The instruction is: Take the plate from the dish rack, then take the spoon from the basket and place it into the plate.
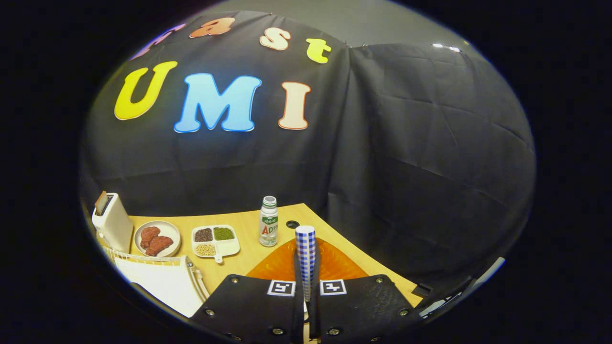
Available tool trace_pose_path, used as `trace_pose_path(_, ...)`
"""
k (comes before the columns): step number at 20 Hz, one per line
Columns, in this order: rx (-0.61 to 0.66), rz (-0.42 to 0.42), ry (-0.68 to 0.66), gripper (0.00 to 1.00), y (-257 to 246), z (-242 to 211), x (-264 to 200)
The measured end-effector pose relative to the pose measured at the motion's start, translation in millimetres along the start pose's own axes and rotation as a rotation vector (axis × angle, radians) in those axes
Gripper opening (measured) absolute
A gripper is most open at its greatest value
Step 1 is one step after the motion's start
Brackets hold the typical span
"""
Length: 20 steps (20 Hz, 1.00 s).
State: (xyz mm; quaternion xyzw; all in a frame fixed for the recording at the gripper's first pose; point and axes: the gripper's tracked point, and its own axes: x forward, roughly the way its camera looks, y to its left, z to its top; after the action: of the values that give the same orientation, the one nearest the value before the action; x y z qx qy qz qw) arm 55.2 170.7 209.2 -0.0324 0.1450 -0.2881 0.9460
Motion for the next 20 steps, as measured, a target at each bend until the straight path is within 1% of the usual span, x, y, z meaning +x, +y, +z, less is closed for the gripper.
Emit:
trace_pose_path(4, -0.009, 0.069, -0.005, 0.05, 35, -10, -59)
trace_pose_path(7, -0.009, 0.125, 0.018, 0.05, 66, -35, -99)
trace_pose_path(11, -0.01, 0.209, 0.086, 0.05, 103, -75, -140)
trace_pose_path(16, -0.061, 0.278, 0.158, 0.04, 132, -123, -169)
trace_pose_path(20, -0.092, 0.316, 0.227, 0.05, 149, -164, -174)
